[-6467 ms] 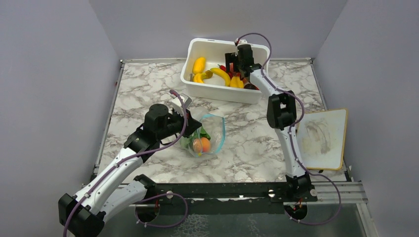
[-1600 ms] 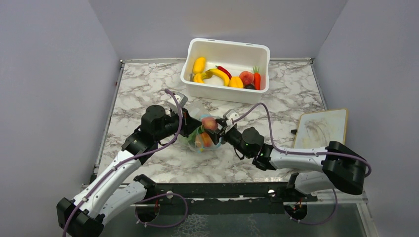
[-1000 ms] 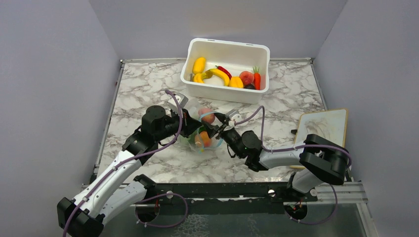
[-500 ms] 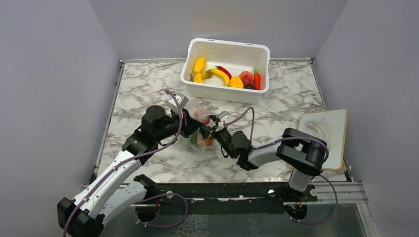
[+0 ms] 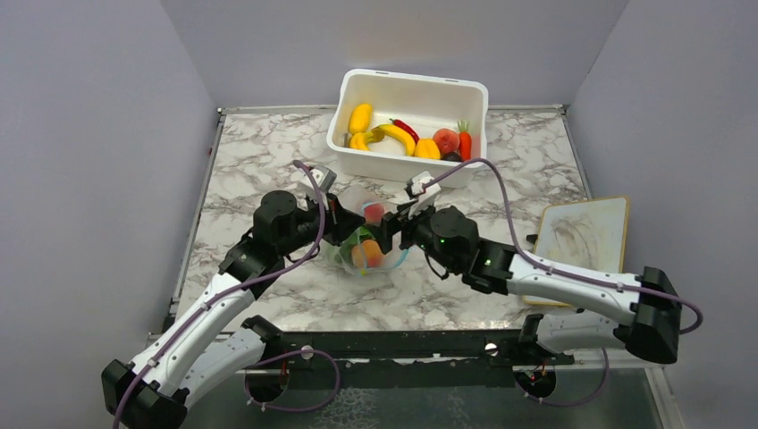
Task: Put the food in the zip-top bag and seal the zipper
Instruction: Place the fake fruit in the zipper food storage bag, then adjust the zipper food storage bag at the center of the board.
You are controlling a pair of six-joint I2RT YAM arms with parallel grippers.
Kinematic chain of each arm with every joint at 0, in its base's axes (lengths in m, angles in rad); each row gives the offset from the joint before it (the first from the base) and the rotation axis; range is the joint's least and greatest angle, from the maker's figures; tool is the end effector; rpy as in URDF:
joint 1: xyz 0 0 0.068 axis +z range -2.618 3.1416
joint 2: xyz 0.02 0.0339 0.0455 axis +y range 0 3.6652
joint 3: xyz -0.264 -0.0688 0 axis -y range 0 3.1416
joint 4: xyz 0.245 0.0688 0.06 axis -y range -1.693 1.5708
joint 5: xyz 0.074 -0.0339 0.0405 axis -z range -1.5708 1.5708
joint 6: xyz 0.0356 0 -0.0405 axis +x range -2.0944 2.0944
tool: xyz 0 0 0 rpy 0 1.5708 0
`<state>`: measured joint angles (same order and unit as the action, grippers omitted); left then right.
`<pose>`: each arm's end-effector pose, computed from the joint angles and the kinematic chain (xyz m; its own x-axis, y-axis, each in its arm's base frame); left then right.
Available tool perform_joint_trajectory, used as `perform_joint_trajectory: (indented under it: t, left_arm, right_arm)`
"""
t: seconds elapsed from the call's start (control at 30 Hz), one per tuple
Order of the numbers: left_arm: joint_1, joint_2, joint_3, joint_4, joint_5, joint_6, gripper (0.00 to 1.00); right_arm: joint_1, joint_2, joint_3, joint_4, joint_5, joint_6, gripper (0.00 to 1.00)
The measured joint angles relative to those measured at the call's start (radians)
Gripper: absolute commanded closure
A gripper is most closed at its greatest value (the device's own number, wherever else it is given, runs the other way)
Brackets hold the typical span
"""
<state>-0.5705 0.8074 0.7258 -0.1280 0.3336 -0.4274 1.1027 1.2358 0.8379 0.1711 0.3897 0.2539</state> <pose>0.1552 -0.1134 0.3217 -0.4826 -0.1557 -0.8619 0.6371 0.6129 -0.4674 0.1413 0.2496 0.2992 -0.2636 -0.0064 -0.9646 -0.6119 0.7742 0.1621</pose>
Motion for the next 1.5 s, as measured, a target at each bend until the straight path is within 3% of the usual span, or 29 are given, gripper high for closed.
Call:
perform_joint_trajectory:
  t: [0.07, 0.17, 0.2, 0.43, 0.7, 1.0, 1.1, 1.2, 1.23, 1.5]
  left_arm:
    - [-0.001, 0.01, 0.004, -0.007, 0.0, -0.008, 1.0]
    - [-0.001, 0.023, 0.005, -0.016, 0.0, -0.016, 1.0]
    - [-0.001, 0.026, 0.006, -0.016, 0.0, -0.018, 1.0]
    - [-0.001, 0.046, 0.031, -0.018, 0.0, -0.041, 1.0]
    - [-0.001, 0.046, 0.036, -0.016, -0.002, -0.058, 1.0]
    - [-0.001, 0.046, 0.036, -0.016, -0.002, -0.079, 1.0]
    - [-0.001, 0.046, 0.036, -0.016, -0.002, -0.083, 1.0]
    - [-0.001, 0.046, 0.036, -0.016, -0.002, -0.086, 1.0]
    - [-0.001, 0.046, 0.036, -0.016, -0.002, -0.087, 1.0]
    - [-0.001, 0.046, 0.053, -0.022, -0.008, -0.085, 1.0]
  right_arm:
    - [0.0, -0.062, 0.021, -0.106, -0.014, 0.049, 0.29]
    - [0.0, -0.173, 0.029, -0.246, -0.02, 0.142, 0.54]
    - [0.0, -0.202, 0.029, -0.284, -0.016, 0.176, 0.59]
    - [0.0, -0.294, -0.053, -0.439, 0.04, 0.513, 0.52]
    - [0.001, -0.299, -0.296, -0.329, 0.032, 0.733, 0.47]
    - [0.001, -0.175, -0.318, -0.154, 0.032, 0.799, 0.5]
    - [0.001, -0.122, -0.317, -0.121, 0.024, 0.806, 0.66]
    - [0.001, -0.094, -0.309, -0.113, 0.015, 0.797, 0.96]
    - [0.002, -0.093, -0.306, -0.111, 0.013, 0.788, 0.99]
    - [0.002, -0.25, -0.219, -0.115, 0.003, 0.623, 0.99]
